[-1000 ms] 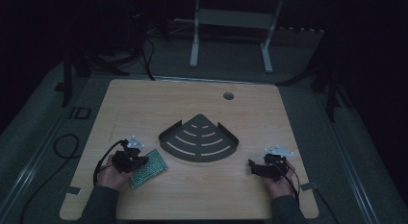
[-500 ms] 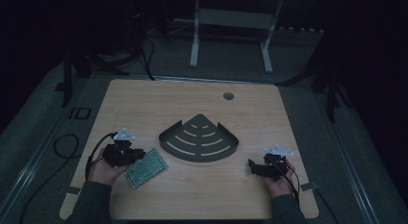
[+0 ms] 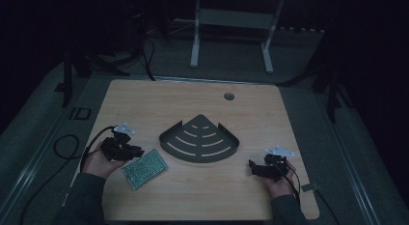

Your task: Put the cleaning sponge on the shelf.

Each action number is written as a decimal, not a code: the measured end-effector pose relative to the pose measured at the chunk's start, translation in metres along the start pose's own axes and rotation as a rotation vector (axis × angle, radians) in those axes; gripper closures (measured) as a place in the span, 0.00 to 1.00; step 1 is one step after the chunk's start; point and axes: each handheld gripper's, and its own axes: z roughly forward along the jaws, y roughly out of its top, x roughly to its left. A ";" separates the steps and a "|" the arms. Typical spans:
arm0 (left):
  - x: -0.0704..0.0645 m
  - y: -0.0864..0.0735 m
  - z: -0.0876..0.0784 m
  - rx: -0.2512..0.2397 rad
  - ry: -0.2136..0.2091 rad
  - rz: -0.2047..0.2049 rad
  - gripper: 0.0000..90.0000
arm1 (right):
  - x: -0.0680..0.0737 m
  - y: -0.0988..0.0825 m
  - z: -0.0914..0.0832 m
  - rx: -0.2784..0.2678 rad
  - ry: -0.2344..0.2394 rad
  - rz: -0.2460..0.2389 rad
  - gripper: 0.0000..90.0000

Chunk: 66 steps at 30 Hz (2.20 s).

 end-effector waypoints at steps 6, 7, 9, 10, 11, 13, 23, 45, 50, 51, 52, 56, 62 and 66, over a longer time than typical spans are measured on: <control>0.004 0.011 0.003 0.078 0.008 0.009 0.80 | 0.000 0.000 0.000 0.000 0.003 -0.003 0.13; 0.004 0.011 0.003 0.078 0.008 0.009 0.79 | 0.000 0.000 0.000 0.000 0.003 -0.003 0.13; 0.005 0.013 0.004 0.101 0.009 0.017 0.78 | 0.000 0.000 0.000 0.000 0.003 -0.003 0.13; 0.006 0.014 0.005 0.109 0.005 0.019 0.78 | 0.000 0.000 0.000 0.000 0.003 -0.003 0.13; 0.007 0.015 0.006 0.112 0.002 0.018 0.77 | 0.000 0.000 0.000 0.000 0.003 -0.003 0.13; 0.010 0.016 0.007 0.130 0.004 0.022 0.76 | 0.000 0.000 0.000 0.000 0.003 -0.003 0.13; 0.016 0.021 0.015 0.201 -0.018 0.041 0.75 | 0.000 0.000 0.000 0.000 0.003 -0.003 0.13; 0.024 0.028 0.043 0.359 -0.105 0.056 0.88 | 0.000 0.000 0.000 0.000 0.003 -0.003 0.13; 0.027 0.028 0.045 0.372 -0.125 0.049 0.88 | 0.000 0.000 0.000 0.000 0.003 -0.003 0.13; 0.027 0.028 0.045 0.372 -0.125 0.049 0.88 | 0.000 0.000 0.000 0.000 0.003 -0.003 0.13; 0.028 0.028 0.046 0.378 -0.131 0.050 0.88 | 0.000 0.000 0.000 0.000 0.003 -0.003 0.13; 0.028 0.028 0.049 0.390 -0.129 0.049 0.88 | 0.000 0.000 0.000 0.000 0.003 -0.003 0.13; 0.033 0.028 0.052 0.403 -0.135 0.031 0.91 | 0.000 0.000 0.000 0.000 0.003 -0.003 0.13; 0.035 0.027 0.055 0.419 -0.135 0.014 0.86 | 0.000 0.000 0.000 0.000 0.003 -0.003 0.13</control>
